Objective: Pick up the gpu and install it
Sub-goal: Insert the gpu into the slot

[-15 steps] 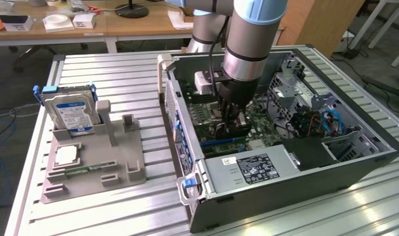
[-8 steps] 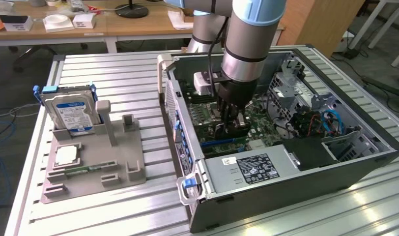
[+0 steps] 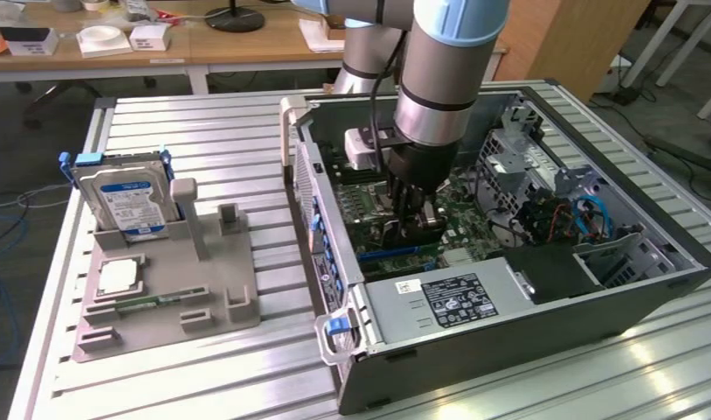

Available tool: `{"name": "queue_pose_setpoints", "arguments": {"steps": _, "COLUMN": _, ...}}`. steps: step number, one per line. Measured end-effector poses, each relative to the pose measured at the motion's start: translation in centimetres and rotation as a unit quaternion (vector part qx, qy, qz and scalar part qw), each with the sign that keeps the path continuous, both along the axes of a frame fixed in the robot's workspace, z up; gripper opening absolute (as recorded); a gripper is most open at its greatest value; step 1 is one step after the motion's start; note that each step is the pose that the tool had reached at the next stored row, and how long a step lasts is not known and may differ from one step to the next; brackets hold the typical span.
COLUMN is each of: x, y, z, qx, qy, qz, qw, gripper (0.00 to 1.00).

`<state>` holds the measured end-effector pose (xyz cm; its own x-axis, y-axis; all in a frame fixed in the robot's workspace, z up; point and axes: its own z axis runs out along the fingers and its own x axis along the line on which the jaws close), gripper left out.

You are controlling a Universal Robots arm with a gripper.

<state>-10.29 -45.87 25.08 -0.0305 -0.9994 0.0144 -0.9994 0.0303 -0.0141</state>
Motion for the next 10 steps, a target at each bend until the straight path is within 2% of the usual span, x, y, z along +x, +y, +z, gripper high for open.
{"name": "queue_pose_setpoints", "arguments": {"steps": 10, "x": 0.00, "y": 0.17, "z": -0.04, "qx": -0.0001, "qy": 0.0000, "qz": 0.000, "qw": 1.0000, "gripper": 0.27}}
